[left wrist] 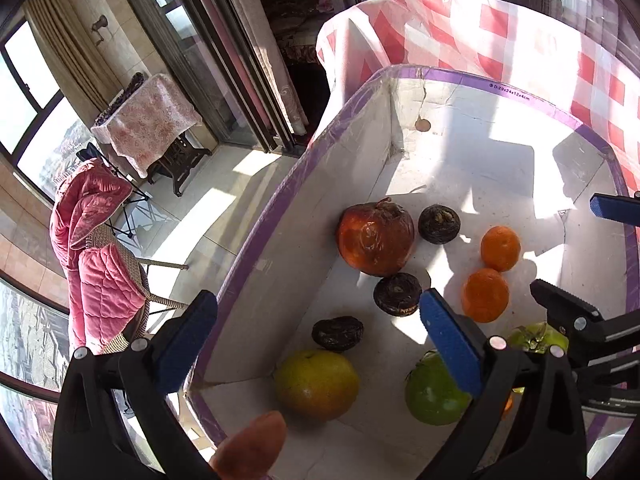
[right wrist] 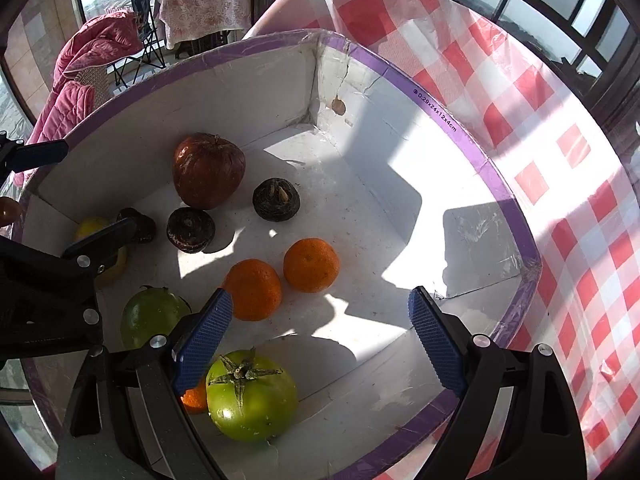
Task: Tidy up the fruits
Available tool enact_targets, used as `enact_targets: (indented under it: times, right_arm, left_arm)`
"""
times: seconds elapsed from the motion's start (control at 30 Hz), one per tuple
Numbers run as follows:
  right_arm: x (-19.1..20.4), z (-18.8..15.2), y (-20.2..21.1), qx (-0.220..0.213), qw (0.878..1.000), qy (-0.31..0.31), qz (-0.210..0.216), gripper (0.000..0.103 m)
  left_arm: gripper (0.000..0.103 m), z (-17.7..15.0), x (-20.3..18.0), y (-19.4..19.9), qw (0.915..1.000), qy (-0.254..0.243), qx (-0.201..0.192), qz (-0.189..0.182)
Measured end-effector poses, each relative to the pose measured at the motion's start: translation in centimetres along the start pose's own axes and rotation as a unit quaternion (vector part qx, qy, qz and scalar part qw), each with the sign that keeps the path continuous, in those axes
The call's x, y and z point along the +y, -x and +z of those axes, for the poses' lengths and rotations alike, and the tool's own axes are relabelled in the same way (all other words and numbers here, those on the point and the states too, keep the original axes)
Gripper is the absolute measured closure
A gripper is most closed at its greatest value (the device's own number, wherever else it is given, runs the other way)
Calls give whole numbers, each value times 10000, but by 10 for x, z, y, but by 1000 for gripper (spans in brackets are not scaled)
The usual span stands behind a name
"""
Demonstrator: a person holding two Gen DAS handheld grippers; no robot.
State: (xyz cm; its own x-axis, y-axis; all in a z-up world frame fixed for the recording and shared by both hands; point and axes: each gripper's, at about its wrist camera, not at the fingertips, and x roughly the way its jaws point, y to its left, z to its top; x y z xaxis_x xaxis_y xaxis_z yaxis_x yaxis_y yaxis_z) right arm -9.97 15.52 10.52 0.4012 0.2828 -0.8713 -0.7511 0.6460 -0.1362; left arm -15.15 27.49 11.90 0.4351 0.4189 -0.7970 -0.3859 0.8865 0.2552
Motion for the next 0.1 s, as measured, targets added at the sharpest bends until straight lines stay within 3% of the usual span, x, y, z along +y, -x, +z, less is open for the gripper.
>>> enact_targets:
  times: [0.1]
  right_arm:
    - [-36, -16, 63, -1263, 9894, -666, 252, 17]
  left_arm:
    - [2, 16, -19, 62, 9946, 230, -1016, -43]
